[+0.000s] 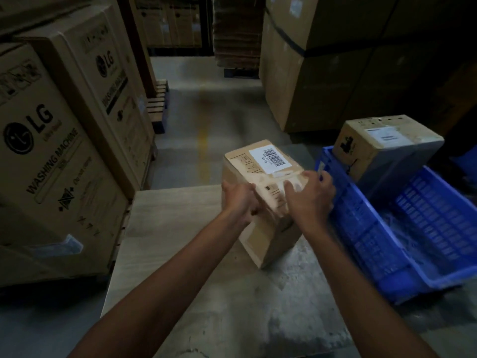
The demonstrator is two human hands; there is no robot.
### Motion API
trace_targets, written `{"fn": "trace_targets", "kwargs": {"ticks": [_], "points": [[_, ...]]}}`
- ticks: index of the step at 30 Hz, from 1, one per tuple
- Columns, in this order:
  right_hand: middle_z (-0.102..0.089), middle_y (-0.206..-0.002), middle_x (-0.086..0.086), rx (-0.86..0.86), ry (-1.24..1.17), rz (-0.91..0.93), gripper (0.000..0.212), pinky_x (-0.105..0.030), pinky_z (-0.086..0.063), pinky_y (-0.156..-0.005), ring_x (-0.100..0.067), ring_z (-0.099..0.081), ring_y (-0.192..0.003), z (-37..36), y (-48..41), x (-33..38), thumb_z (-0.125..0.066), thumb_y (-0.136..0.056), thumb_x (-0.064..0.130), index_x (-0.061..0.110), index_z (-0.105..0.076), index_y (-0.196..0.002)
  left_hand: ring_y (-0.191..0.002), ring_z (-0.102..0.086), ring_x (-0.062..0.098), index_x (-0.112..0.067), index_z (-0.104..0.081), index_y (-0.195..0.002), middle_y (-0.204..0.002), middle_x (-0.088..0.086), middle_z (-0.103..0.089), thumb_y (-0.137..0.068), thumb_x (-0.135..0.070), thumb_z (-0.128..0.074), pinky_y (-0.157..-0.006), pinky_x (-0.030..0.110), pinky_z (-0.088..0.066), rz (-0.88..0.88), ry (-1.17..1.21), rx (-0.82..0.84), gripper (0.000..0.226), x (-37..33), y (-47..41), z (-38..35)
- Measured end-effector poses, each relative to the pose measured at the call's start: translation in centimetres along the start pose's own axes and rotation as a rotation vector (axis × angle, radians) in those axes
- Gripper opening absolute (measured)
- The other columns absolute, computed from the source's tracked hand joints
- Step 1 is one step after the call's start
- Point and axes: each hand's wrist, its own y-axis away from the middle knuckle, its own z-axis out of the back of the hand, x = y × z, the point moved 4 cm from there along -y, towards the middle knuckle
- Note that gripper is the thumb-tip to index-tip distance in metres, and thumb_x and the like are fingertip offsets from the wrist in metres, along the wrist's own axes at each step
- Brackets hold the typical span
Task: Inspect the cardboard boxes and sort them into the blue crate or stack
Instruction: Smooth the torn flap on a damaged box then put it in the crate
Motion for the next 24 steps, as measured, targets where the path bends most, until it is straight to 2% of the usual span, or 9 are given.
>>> {"fn": "trace_targets", "kwargs": {"ticks": [2, 5, 8, 10, 12, 15, 16, 19, 24], "points": [[-0.018, -0.163, -0.011, 0.045, 0.087, 0.094, 0.060, -0.061, -0.031, -0.113, -0.037, -0.016, -0.149, -1.1, 1.8, 0.4, -0.058, -0.090, 0.061, 0.025, -0.051, -0.137, -0.093, -0.063, 0.028, -0.027, -0.033, -0.130, -0.113, 0.006, -0.060, -0.082, -0.023, -0.063, -0.077, 0.047, -0.057, -0.091, -0.140, 0.008, 0.056, -0.8, -0.6, 0.0], [-0.006, -0.168, -0.011, 0.235, 0.299, 0.251, 0.083, -0.057, -0.019, -0.119, -0.038, 0.001, -0.154, -2.8, 3.6, 0.3, -0.046, -0.088, 0.077, 0.029, -0.031, -0.154, -0.112, -0.062, 0.032, -0.022, -0.047, -0.131, -0.125, 0.009, -0.060, -0.074, -0.043, -0.065, -0.092, 0.047, -0.055, -0.379, -0.424, -0.130, 0.063, -3.0, -4.4, 1.1], [-0.005, -0.168, -0.011, 0.266, 0.193, 0.358, 0.071, -0.057, -0.023, -0.121, -0.033, 0.002, -0.155, -2.8, 3.1, -1.0, -0.067, -0.089, 0.050, 0.031, -0.038, -0.152, -0.131, -0.049, 0.028, -0.017, -0.038, -0.148, -0.147, 0.010, -0.048, -0.086, -0.049, -0.064, -0.108, 0.043, -0.043, -0.431, -0.540, -0.113, 0.075, -5.7, -5.4, 1.2], [-0.002, -0.168, -0.012, 0.157, 0.050, 0.306, 0.068, -0.051, -0.026, -0.121, -0.032, -0.004, -0.154, -2.0, 2.3, -2.5, -0.078, -0.084, 0.033, 0.030, -0.048, -0.145, -0.133, -0.048, 0.025, -0.016, -0.033, -0.153, -0.151, 0.008, -0.045, -0.093, -0.046, -0.062, -0.107, 0.035, -0.041, -0.391, -0.552, -0.016, 0.073, -6.7, -5.1, 0.5], [-0.006, -0.168, -0.010, 0.068, -0.134, 0.030, 0.082, -0.045, -0.030, -0.118, -0.030, -0.016, -0.152, -0.9, 1.4, -4.8, -0.083, -0.079, 0.031, 0.030, -0.041, -0.149, -0.132, -0.048, 0.024, -0.014, -0.034, -0.153, -0.150, 0.008, -0.046, -0.095, -0.038, -0.064, -0.105, 0.033, -0.041, -0.372, -0.558, 0.046, 0.069, -6.3, -5.5, 0.1], [-0.050, -0.148, -0.002, 0.163, -0.622, -0.295, 0.081, -0.047, -0.047, -0.107, -0.025, -0.051, -0.134, -0.3, 0.1, -6.8, -0.081, -0.083, 0.028, 0.026, -0.035, -0.151, -0.128, -0.054, 0.030, -0.010, -0.052, -0.139, -0.141, 0.012, -0.056, -0.078, -0.070, -0.065, -0.108, 0.048, -0.044, -0.340, -0.552, 0.021, 0.086, -4.6, -6.3, -0.4], [-0.058, -0.141, 0.001, 0.165, -0.689, -0.308, 0.075, -0.048, -0.050, -0.104, -0.022, -0.057, -0.127, 0.3, -0.4, -7.0, -0.079, -0.086, 0.030, 0.026, -0.039, -0.149, -0.120, -0.060, 0.030, -0.011, -0.062, -0.125, -0.129, 0.011, -0.064, -0.073, -0.076, -0.062, -0.103, 0.049, -0.048, -0.335, -0.565, 0.036, 0.083, -4.1, -6.2, -0.8], [-0.066, -0.127, 0.001, 0.120, -0.756, -0.282, 0.054, -0.046, -0.055, -0.097, -0.014, -0.066, -0.106, 4.1, -2.5, -7.1, -0.067, -0.094, 0.044, 0.024, -0.049, -0.141, -0.099, -0.066, 0.028, -0.019, -0.070, -0.098, -0.102, 0.005, -0.072, -0.086, -0.058, -0.055, -0.091, 0.046, -0.053, -0.452, -0.618, 0.048, 0.043, -4.6, -2.1, -3.3], [-0.059, -0.122, 0.004, 0.016, -0.698, -0.146, 0.057, -0.030, -0.049, -0.079, -0.008, -0.057, -0.094, 12.1, -6.8, -7.2, -0.056, -0.098, 0.051, 0.024, -0.045, -0.146, -0.101, -0.060, 0.023, -0.017, -0.063, -0.111, -0.110, 0.006, -0.063, -0.082, -0.082, -0.025, -0.090, 0.048, -0.052, -0.681, -0.687, 0.013, 0.081, -5.9, 3.7, -8.9]]}}
